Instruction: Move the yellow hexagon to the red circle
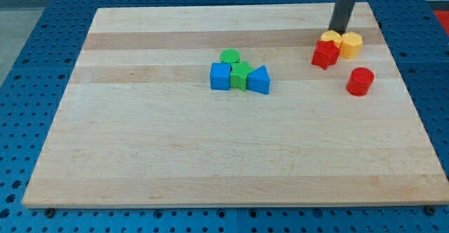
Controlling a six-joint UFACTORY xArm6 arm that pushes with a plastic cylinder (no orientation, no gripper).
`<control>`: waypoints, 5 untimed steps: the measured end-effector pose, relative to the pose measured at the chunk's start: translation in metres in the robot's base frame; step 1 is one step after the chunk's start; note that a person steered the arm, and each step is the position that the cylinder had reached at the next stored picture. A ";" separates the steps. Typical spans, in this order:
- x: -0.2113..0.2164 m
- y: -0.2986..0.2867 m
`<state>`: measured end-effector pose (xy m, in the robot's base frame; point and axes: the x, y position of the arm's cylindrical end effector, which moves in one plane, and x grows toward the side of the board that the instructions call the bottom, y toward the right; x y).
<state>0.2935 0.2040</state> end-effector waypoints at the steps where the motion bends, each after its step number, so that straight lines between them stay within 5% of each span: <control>1: 0.015 0.002; 5: 0.023 0.029</control>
<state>0.3169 0.2327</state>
